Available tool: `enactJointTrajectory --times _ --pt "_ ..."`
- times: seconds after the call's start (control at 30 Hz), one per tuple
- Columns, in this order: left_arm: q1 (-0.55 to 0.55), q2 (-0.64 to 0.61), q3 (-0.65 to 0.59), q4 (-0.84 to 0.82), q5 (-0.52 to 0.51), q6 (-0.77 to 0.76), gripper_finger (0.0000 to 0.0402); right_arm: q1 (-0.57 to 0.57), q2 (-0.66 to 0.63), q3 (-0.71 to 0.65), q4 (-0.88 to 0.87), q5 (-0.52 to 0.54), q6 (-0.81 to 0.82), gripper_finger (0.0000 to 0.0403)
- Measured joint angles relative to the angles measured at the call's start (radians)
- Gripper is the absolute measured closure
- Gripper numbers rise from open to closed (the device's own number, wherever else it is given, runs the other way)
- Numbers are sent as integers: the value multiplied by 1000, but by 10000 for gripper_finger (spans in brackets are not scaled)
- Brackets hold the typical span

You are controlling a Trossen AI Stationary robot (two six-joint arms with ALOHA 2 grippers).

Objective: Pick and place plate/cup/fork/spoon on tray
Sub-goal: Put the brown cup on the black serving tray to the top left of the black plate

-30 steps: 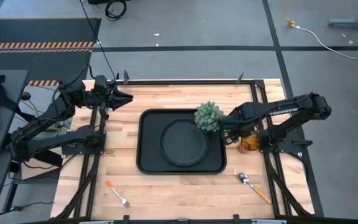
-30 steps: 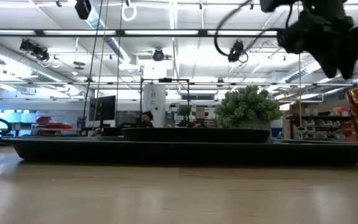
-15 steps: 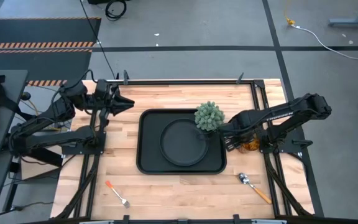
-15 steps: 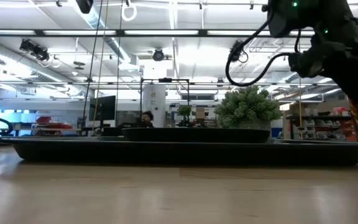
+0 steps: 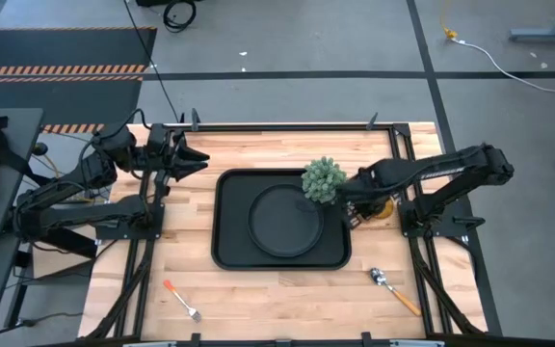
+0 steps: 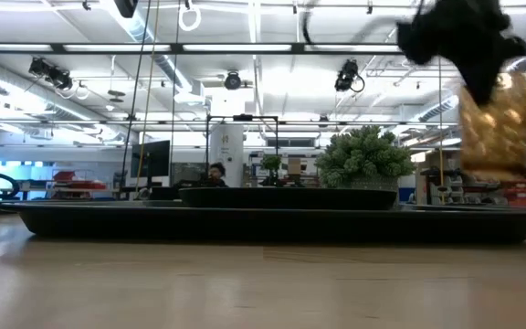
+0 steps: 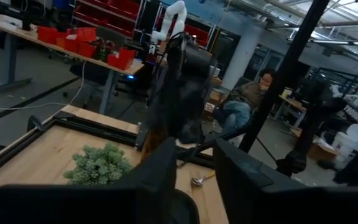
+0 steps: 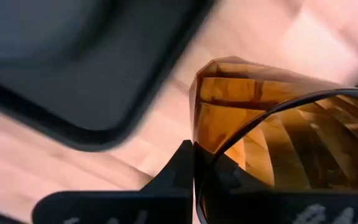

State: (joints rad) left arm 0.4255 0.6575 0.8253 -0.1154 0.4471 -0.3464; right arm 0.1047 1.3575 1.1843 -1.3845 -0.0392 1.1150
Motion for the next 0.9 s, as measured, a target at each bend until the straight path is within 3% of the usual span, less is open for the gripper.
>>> enactJointTrajectory --times 0.2,0.43,0.57,0.73,0.9 --pt "16 74 0 -1 11 22 195 -38 57 340 -15 105 -149 392" --pt "103 216 56 -6 96 45 88 -111 337 759 39 128 -515 392" --pt "183 282 236 -210 137 176 73 -145 526 955 31 91 -770 392" --pt "266 325 502 -574 75 387 72 -170 709 1128 29 91 -1037 392" --pt "314 317 644 -782 24 437 72 -178 795 1153 83 85 -1197 392"
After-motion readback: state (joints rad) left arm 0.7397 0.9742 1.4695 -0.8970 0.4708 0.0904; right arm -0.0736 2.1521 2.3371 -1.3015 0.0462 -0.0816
